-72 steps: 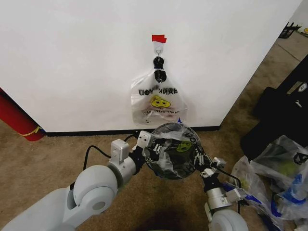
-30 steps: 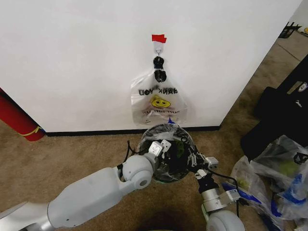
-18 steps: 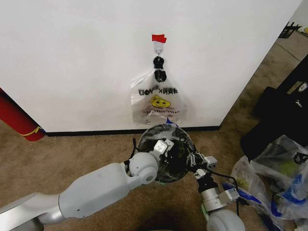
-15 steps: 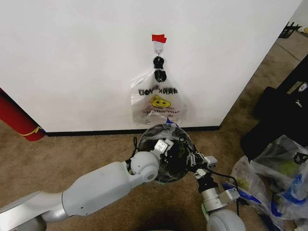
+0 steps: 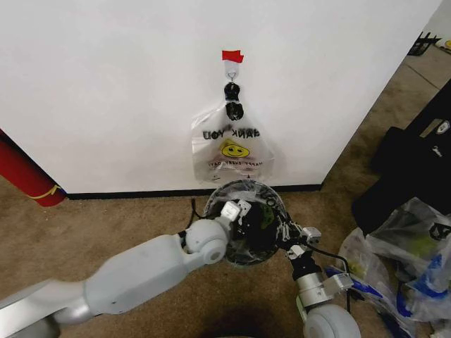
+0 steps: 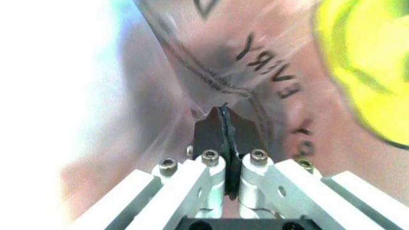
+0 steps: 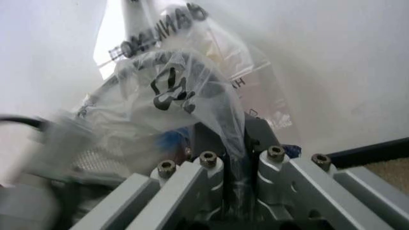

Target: Pick up the garbage bag from the wall and place it over the trash bin.

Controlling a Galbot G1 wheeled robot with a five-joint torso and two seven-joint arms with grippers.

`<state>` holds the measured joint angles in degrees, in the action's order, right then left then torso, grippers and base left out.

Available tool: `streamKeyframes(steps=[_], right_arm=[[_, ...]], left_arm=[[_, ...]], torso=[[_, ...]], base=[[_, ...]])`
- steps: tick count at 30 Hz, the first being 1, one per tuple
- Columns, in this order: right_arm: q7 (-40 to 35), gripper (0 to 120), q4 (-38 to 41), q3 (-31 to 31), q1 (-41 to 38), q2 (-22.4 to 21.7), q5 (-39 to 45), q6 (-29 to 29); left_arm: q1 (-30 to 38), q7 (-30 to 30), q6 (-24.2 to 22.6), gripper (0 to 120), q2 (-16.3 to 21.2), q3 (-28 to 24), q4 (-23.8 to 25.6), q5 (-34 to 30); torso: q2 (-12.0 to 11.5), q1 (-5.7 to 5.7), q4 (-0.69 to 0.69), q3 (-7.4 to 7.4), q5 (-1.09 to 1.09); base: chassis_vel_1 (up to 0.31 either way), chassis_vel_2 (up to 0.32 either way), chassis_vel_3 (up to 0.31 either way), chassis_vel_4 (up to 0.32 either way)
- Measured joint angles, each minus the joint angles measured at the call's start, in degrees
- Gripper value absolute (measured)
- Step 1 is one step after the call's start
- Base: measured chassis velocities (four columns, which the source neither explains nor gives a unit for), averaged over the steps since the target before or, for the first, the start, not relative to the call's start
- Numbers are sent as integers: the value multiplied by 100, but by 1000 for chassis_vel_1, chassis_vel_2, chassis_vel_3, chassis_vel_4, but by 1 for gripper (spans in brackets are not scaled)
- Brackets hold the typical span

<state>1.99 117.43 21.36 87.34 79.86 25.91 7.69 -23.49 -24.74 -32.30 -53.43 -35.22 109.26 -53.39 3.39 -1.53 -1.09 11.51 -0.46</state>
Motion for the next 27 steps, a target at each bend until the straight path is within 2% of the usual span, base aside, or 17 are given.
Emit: streamKeyframes(steps=[6, 10, 11, 12, 14, 27], right_arm=[[-37, 1, -63, -8, -69, 1, 7, -23], [-48, 1, -67, 27, -65, 5, 23, -26], [-64, 1, -67, 60, -57, 9, 49, -26], [-132, 1, -74, 116, -52, 37, 161, -29], [-187, 1, -84, 122, -56, 70, 272, -46], [-214, 1, -62, 91, -41, 168, 388, -83]], left_arm=[[-219, 197, 10, 0, 349, 247, 528, 1], [-439, 274, 197, 0, 483, 468, 785, 11], [-579, 225, 362, 0, 488, 633, 945, -63], [-759, -288, 349, 0, 409, 906, 1316, -539], [-827, -603, 334, 0, 314, 978, 1435, -788], [-821, -971, 686, 0, -301, 879, 900, -875]], torso=[[1, 0, -1, 0, -1], [1, 0, 0, 0, -1], [1, 0, -1, 0, -1], [1, 0, -1, 0, 1], [1, 0, -2, 0, 0], [1, 0, -2, 1, 1]], base=[[0, 0, 0, 0], [0, 0, 0, 0], [0, 0, 0, 0], [0, 0, 0, 0], [0, 0, 0, 0], [0, 0, 0, 0]])
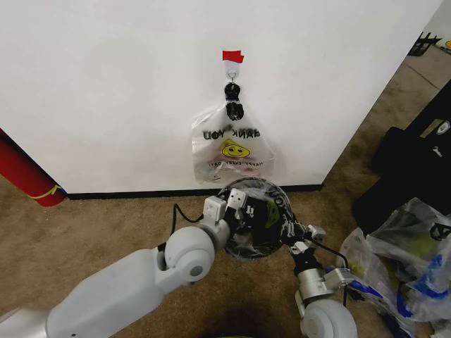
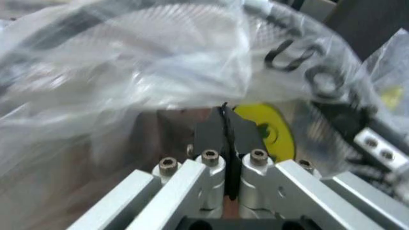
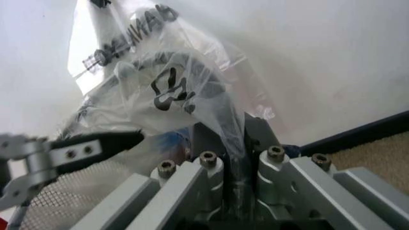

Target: Pick up the garbage bag from the wall and place it over the trash bin.

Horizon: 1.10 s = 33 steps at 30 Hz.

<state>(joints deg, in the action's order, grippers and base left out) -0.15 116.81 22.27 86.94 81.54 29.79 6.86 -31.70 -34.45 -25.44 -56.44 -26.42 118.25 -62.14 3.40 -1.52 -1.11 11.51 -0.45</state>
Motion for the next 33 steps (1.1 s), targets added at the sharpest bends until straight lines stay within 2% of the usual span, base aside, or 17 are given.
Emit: streamKeyframes(steps=[9, 16, 20, 33], right_arm=[[19, 1, -42, 4, -30, -7, -15, -9], [20, 1, -58, 10, -65, -30, 13, -20], [19, 1, -37, 22, -71, -65, 48, -30], [76, 1, 118, -22, -34, -77, -23, -33]], left_arm=[[128, -337, 281, 0, -659, -105, -524, 263], [184, -395, 291, 0, -1039, -255, -1044, 550], [246, -384, 241, 0, -1153, -374, -1404, 697], [518, -353, 27, 0, -1318, -612, -2142, 717]], torso=[[0, 0, 1, 0, 0], [0, 0, 0, 0, 0], [0, 0, 0, 0, 0], [0, 0, 0, 0, 0]], base=[[0, 0, 0, 0], [0, 0, 0, 0], [0, 0, 0, 0], [0, 0, 0, 0]])
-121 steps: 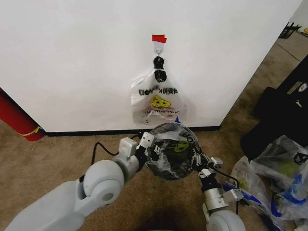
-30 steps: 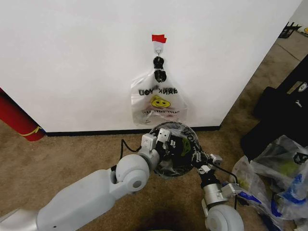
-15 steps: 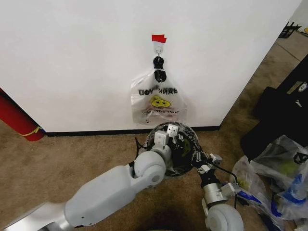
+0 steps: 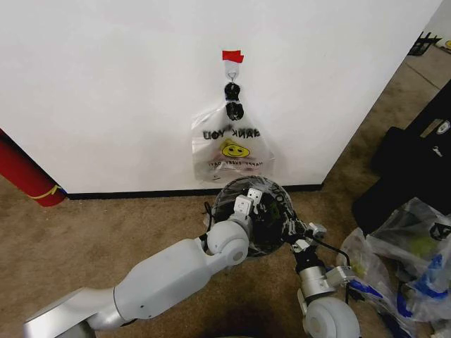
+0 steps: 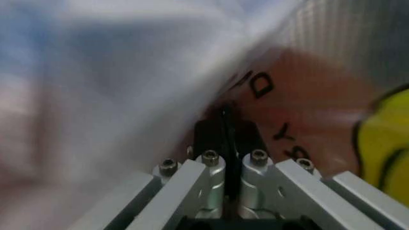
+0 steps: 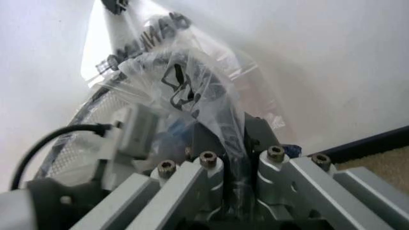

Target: Pick up the garbage bag from the wall and place it over the trash bin.

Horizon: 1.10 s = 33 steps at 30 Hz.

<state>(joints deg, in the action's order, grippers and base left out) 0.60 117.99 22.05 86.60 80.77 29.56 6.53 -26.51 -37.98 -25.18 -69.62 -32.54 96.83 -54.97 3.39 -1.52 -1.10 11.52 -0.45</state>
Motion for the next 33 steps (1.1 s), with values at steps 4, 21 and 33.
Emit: streamKeyframes(steps=[4, 21, 33], right_arm=[[5, 1, 51, -2, 17, 7, -3, 0], [166, 1, 254, 29, 222, -66, -237, 39], [522, 1, 110, -142, 268, -15, -1295, 367]], left_arm=[[32, -7, -36, 0, -56, -31, -126, -42], [215, 161, -483, 0, -80, -119, -431, -312], [787, 552, -987, 0, 63, -694, -442, -556]], torso=[[0, 0, 0, 0, 0], [0, 0, 0, 0, 0], [0, 0, 0, 0, 0]], base=[[0, 0, 0, 0], [0, 0, 0, 0], [0, 0, 0, 0]])
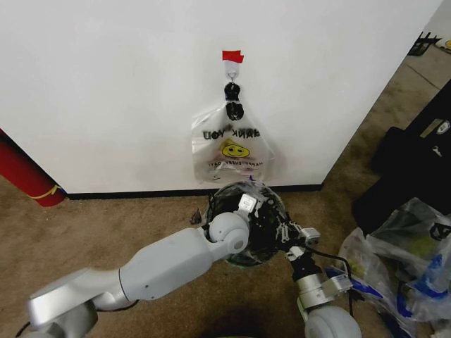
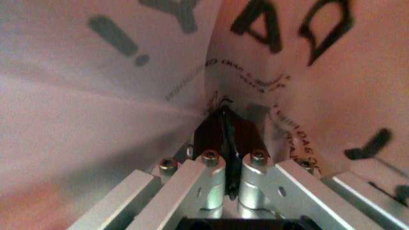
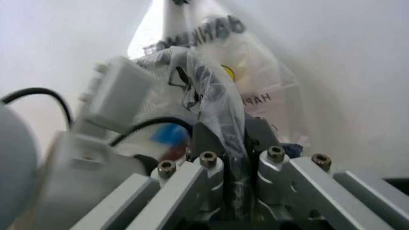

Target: Pick up the garbage bag from the wall and place it over the trash bin.

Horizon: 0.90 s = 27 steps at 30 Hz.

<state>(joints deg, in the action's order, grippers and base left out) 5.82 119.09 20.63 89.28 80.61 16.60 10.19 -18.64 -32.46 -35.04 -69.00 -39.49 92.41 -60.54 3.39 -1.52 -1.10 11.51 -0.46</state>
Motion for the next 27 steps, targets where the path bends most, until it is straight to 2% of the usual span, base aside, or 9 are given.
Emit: streamKeyframes(steps=[7, 14, 19, 20, 25, 27], right_arm=[[-23, 1, -34, 37, -30, -36, 74, 9], [-56, 1, -84, 65, -86, -99, 144, 9], [-46, 1, -96, 104, -74, -171, 134, 16], [-46, 1, -96, 104, -74, -171, 134, 16], [-31, 1, -94, 140, -44, -230, 126, 44], [-29, 1, -94, 141, -44, -233, 123, 48]], left_arm=[[-18, -27, 18, 0, 60, 51, 88, -16], [-33, -53, -21, 0, 605, 207, 797, -236], [-34, -289, -206, 0, 1100, 336, 1534, -1278], [-34, -289, -206, 0, 1100, 336, 1534, -1278], [12, -385, -530, 0, 1497, 545, 2160, -2069], [14, -390, -600, 0, 1535, 569, 2227, -2147]], torso=[[0, 0, -1, 0, 0], [0, 0, 0, 0, -1], [0, 0, -1, 0, -1], [0, 0, -1, 0, -1], [0, 0, 0, 0, -2], [0, 0, -1, 0, -2]], base=[[0, 0, 0, 0], [0, 0, 0, 0], [0, 0, 0, 0], [0, 0, 0, 0], [0, 0, 0, 0], [0, 0, 0, 0]])
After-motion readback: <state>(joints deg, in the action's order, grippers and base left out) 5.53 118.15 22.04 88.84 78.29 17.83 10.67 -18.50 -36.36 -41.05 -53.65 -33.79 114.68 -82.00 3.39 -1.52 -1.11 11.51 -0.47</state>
